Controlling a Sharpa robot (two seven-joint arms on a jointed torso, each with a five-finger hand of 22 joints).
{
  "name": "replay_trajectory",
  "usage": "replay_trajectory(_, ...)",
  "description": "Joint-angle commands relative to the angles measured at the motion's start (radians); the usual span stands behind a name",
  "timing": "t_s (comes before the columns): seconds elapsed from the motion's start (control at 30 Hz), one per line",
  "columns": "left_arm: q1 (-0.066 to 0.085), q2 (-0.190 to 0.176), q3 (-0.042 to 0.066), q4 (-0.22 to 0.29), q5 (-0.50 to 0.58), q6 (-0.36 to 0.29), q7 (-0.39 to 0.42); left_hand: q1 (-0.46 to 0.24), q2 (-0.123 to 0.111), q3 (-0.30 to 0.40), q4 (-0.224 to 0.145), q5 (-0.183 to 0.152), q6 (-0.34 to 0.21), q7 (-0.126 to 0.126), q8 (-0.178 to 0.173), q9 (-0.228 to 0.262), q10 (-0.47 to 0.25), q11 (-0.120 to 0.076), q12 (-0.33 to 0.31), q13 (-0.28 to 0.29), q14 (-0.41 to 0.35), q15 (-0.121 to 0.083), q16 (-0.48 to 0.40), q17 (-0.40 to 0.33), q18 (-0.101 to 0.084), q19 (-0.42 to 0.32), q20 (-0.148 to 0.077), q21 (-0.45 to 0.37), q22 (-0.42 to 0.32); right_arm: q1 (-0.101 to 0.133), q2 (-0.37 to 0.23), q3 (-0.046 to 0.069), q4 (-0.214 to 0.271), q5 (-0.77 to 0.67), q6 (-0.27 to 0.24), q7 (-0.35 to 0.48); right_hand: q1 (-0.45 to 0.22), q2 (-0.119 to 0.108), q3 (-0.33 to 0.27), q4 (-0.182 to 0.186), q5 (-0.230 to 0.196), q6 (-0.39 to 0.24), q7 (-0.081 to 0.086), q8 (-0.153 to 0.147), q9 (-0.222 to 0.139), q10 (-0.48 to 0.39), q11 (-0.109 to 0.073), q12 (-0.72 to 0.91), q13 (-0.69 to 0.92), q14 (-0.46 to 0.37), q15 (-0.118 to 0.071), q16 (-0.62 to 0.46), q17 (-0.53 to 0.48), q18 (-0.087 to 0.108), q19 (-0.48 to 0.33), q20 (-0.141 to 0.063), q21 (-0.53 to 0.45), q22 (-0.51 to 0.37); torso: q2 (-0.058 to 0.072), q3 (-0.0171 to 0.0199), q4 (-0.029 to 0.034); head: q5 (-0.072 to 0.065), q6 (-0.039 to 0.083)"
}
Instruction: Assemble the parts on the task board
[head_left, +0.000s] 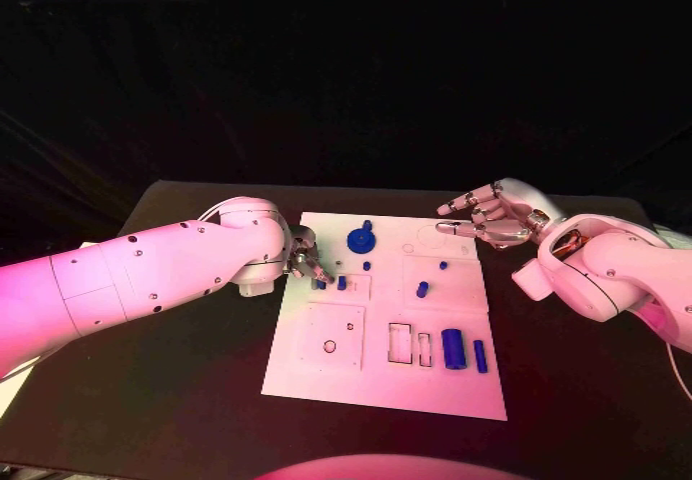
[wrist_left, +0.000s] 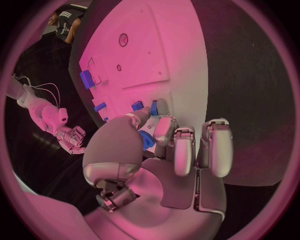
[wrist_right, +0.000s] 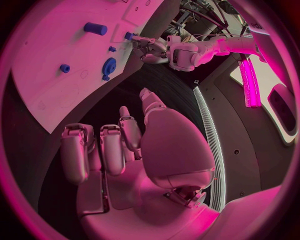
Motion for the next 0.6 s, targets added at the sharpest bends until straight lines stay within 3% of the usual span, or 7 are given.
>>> replay_trajectory(0.03, -0.009, 0.002, -0.007, -0.005, 0.012, 0.035, -0.023, -0.024, -0.011, -0.02, 0.004, 0.005, 0.01, 0.001, -0.006, -0.002, 0.008, 0.001, 0.006, 0.002, 0.104, -0.006, 0.003, 0.263, -0.005, 0.07, -0.006, 0.006, 0.208, -0.001, 0.0, 0.0, 0.001, -0.001, 0.015, 0.0, 0.0, 0.012, -0.006, 0.001, 0.005, 0.002, -0.002, 0.003, 0.001, -0.004, -0.002, -0.003, 0.025, 0.063, -0.002, -0.006, 0.075, 0.014, -0.006, -0.002, -0.004, 0.095, 0.0, -0.0001, 0.001, -0.001, -0.002)
replay_trajectory(0.3, -0.009, 0.0, -0.007, -0.007, 0.012, 0.037, -0.024, -0.079, -0.048, -0.117, 0.045, 0.006, 0.021, -0.003, -0.002, -0.004, 0.011, -0.002, 0.008, 0.005, 0.104, -0.009, 0.003, 0.263, -0.006, 0.072, -0.008, 0.009, 0.212, -0.001, 0.0, 0.0, 0.001, -0.001, 0.015, 0.0, 0.0, 0.012, -0.006, 0.001, 0.005, 0.002, -0.002, 0.003, 0.001, -0.005, -0.002, -0.003, 0.024, 0.063, -0.002, -0.007, 0.074, 0.014, -0.007, -0.002, -0.004, 0.094, 0.0, -0.0003, 0.0008, 0.0, -0.002)
replay_trajectory(0.6, -0.009, -0.005, -0.007, -0.004, 0.011, -0.003, -0.009, -0.084, -0.034, -0.201, 0.082, 0.007, 0.024, -0.007, 0.003, -0.004, 0.013, -0.005, 0.009, 0.009, 0.104, -0.012, 0.003, 0.263, -0.006, 0.073, -0.011, 0.009, 0.213, -0.001, 0.0, 0.0, 0.0, -0.001, 0.016, 0.0, 0.0, 0.012, -0.007, 0.002, 0.004, 0.002, -0.002, 0.002, 0.001, -0.005, -0.002, -0.003, 0.024, 0.063, -0.002, -0.007, 0.074, 0.014, -0.007, -0.002, -0.005, 0.094, 0.0, -0.0003, 0.0005, 0.0, -0.001)
